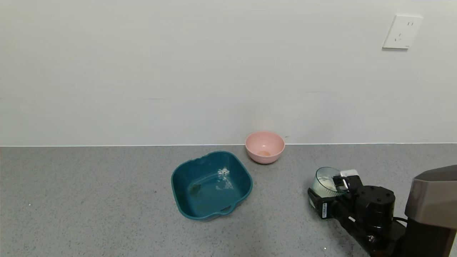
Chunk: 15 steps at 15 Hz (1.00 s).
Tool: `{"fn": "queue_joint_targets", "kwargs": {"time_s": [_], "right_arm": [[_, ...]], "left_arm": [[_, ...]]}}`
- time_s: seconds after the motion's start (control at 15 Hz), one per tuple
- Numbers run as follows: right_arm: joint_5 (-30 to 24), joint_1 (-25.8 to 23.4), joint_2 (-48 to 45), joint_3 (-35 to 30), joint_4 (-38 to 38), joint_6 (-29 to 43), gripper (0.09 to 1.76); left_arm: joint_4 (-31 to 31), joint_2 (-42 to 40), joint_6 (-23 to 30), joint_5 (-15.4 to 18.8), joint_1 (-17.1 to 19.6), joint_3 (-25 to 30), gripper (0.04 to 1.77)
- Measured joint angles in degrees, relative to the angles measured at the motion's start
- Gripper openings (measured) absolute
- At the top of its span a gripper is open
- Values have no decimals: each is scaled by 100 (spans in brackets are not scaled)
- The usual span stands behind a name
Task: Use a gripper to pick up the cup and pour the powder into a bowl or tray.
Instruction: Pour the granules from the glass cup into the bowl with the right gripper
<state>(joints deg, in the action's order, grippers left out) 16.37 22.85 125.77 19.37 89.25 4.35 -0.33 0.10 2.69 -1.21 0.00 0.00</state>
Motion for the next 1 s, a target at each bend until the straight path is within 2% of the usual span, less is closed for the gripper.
{"fn": "queue_joint_targets", "kwargs": {"time_s": [0.27,0.47,0.67,0.87,1.0], "right_arm": [[-190,-9,-455,91,-13,-711,136],[-202,-11,-833,395,-510,-1115,136],[-277,-11,-1417,1023,-2105,-1181,136],[-444,-5,-2009,1982,-4002,-1209,136],[-603,24,-2304,2621,-4962,-1367,136]], "left_arm": [[0,0,0,2,0,0,172],[0,0,-2,0,0,0,172],[2,0,-2,2,0,0,172],[0,0,0,5,0,0,172],[0,0,0,5,0,0,172]]}}
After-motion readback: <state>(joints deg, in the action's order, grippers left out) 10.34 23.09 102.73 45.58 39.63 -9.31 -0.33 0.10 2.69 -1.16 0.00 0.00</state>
